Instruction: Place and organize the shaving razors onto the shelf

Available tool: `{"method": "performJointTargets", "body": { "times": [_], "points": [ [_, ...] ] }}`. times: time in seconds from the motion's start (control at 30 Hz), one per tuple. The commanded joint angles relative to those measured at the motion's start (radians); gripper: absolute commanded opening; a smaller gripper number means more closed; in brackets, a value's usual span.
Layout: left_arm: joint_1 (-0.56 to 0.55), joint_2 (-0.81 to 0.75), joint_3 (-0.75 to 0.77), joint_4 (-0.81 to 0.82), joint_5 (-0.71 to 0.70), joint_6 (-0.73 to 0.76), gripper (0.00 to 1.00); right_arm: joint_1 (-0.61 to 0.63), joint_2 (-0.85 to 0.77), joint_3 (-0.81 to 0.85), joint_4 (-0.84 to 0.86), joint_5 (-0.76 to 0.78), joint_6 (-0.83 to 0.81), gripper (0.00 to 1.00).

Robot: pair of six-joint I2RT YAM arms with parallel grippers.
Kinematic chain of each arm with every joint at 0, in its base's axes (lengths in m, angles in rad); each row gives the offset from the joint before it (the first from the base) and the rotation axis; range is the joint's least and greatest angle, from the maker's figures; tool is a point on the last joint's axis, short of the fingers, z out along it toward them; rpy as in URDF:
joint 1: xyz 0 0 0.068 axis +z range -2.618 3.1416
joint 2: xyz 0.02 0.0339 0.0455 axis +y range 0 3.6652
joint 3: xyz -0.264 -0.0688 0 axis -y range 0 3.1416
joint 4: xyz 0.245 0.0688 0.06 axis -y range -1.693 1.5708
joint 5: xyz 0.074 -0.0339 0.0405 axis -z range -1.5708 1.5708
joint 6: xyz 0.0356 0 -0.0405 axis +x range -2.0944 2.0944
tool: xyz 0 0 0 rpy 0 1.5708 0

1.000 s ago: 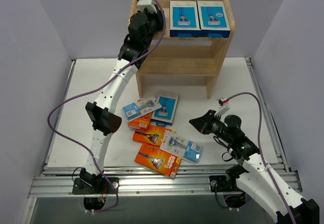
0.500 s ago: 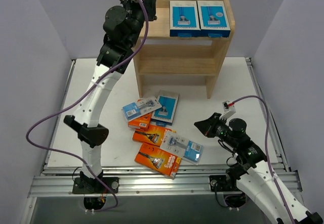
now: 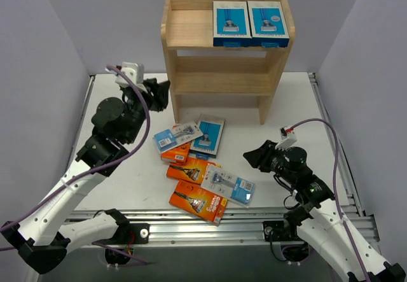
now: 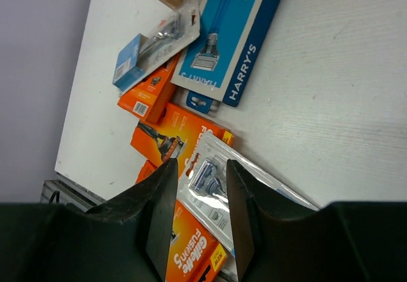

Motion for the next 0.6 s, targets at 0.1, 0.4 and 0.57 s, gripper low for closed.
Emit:
{"method": "performJointTargets", "body": {
  "times": [0.1, 0.4, 0.57],
  "points": [
    [0.021, -0.1, -0.257, -0.144, -0.031, 0.091, 0.61, 0.004, 0.12, -0.067, 0.128, 0.031, 0.071, 0.25],
    [0.032, -0.233, -0.491, -0.107, -0.076, 0.096, 0.94, 0.158, 0.328, -0.029, 0.263, 0.149, 0.122, 0.29],
    [0.038, -0.235, -0.489, -0.115, -0.036, 0.085, 0.94, 0.257, 0.575, 0.011, 0.395, 0.215, 0.166, 0.3]
  ]
}}
